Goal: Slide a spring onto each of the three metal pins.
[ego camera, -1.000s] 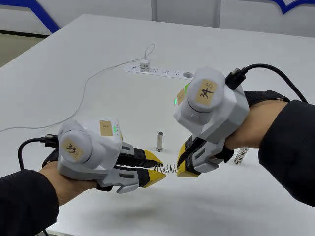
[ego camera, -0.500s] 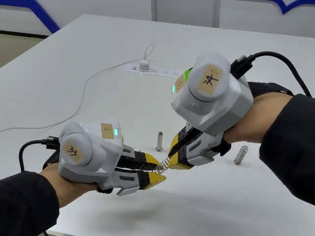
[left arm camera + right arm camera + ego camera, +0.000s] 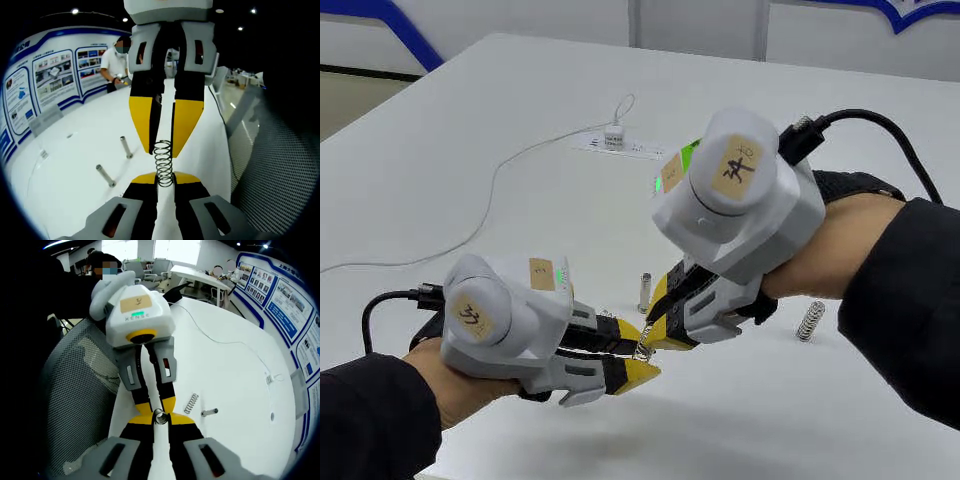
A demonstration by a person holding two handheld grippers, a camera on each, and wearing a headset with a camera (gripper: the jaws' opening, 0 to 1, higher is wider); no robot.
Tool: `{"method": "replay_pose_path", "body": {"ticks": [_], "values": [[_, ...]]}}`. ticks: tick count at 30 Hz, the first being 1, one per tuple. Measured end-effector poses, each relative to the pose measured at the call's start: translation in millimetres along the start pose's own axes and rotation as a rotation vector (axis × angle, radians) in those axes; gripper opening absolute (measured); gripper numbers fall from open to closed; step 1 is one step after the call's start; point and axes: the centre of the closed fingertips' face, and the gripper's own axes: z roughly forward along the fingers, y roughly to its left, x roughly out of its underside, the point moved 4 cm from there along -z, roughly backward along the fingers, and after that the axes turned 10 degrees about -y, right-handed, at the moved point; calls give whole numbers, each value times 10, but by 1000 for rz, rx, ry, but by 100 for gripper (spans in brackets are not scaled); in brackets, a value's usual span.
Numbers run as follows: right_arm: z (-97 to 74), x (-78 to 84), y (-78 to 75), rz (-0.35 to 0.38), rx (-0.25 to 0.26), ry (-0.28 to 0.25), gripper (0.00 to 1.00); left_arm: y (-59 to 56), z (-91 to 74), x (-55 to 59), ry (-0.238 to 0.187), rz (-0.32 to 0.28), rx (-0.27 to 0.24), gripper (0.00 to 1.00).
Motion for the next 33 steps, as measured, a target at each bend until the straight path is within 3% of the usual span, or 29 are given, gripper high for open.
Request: {"method": "replay_pose_path", "body": {"ticks": [10, 25, 33], "values": [[-38, 11, -42, -2, 10, 14, 11, 26, -27, -9, -17, -35, -15, 17], [-271, 201, -234, 34, 71, 49, 11, 207, -244, 52, -53, -102, -127, 24], [-450, 371, -395, 69, 124, 72, 11, 230, -331, 98, -57, -133, -178, 28]]}}
